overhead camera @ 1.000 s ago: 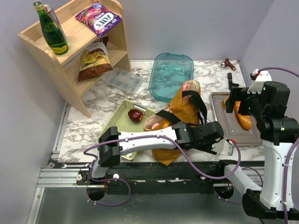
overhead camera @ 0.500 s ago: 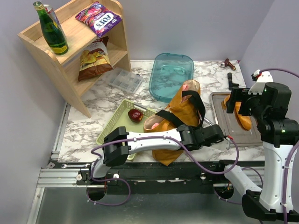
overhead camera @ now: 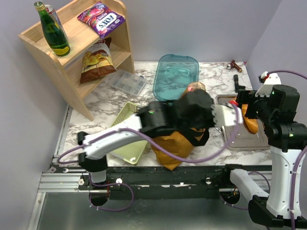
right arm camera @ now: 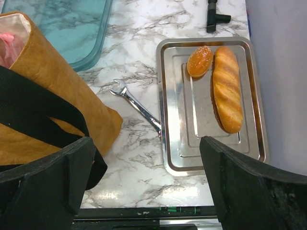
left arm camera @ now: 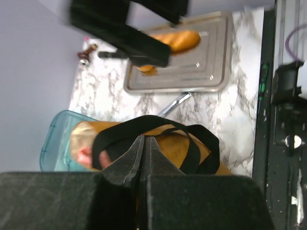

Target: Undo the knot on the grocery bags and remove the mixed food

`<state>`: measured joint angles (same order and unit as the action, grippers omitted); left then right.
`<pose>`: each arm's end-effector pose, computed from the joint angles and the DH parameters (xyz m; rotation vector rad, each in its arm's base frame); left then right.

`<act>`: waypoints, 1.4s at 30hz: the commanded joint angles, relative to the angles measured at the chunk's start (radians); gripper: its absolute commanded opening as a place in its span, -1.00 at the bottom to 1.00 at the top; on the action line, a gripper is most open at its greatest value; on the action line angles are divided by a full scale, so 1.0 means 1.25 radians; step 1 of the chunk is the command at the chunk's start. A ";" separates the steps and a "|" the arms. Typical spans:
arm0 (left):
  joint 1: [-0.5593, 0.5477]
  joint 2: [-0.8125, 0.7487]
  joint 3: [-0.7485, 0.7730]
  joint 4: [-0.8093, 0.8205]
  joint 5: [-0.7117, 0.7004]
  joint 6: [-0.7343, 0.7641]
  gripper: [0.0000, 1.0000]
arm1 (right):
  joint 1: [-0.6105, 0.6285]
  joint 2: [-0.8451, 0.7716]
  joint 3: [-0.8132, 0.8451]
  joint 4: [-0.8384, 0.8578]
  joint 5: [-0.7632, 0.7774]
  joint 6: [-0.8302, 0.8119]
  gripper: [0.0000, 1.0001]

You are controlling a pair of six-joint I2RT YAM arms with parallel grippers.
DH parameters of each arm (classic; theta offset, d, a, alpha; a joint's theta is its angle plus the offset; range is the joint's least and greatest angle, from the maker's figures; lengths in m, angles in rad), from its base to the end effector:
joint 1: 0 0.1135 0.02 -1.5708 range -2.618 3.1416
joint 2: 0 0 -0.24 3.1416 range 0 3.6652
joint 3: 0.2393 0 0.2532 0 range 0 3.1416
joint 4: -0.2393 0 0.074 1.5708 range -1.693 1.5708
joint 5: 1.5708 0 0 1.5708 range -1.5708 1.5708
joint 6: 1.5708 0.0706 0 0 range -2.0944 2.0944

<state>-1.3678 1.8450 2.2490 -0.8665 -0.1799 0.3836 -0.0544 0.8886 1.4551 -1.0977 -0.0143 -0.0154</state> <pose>0.0962 -0.4049 0.4324 1.5011 1.4008 -0.4364 0.1685 -0.0082 0.4092 0.0324 2.1018 -0.0270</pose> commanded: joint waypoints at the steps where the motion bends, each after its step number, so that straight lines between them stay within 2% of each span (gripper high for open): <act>1: 0.039 -0.101 -0.019 -0.061 0.087 -0.037 -1.00 | -0.005 0.011 0.022 0.024 -0.017 0.008 1.00; 2: 0.029 -0.100 -0.042 -0.059 0.061 -0.025 -0.84 | -0.005 0.013 0.020 0.025 -0.019 0.009 1.00; 4: 0.022 -0.086 -0.082 -0.064 0.047 -0.050 -0.30 | -0.004 0.014 0.020 0.026 -0.019 0.010 1.00; 7: 0.017 -0.069 -0.161 -0.035 0.049 -0.099 0.28 | -0.006 0.020 0.028 0.019 -0.005 0.010 1.00; 10: 0.013 -0.036 -0.172 -0.018 0.056 -0.119 0.44 | -0.005 0.024 0.042 0.012 -0.009 0.010 1.00; 13: 0.020 -0.037 -0.238 0.061 0.092 -0.130 0.57 | -0.005 0.024 0.046 0.007 -0.014 0.036 1.00; 17: 0.033 0.015 -0.229 0.053 0.133 -0.185 0.60 | -0.005 0.025 0.055 0.002 -0.009 0.036 1.00; 26: 0.042 0.080 -0.255 0.089 -0.025 -0.241 0.60 | -0.005 0.024 0.070 -0.003 0.003 0.035 1.00; 33: 0.051 0.135 -0.251 0.093 -0.072 -0.256 0.61 | -0.005 0.021 0.065 0.004 0.040 0.027 1.00; 38: 0.054 0.162 -0.251 0.105 -0.089 -0.258 0.43 | -0.004 0.029 0.076 0.007 0.050 0.023 1.00; 42: 0.054 0.182 -0.234 0.108 -0.106 -0.254 0.18 | -0.004 0.032 0.075 0.004 0.050 0.023 1.00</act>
<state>-1.3041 2.0411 1.9224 -0.7502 -0.2550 0.0780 -0.0544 0.9249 1.5234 -1.0962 0.0181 0.0109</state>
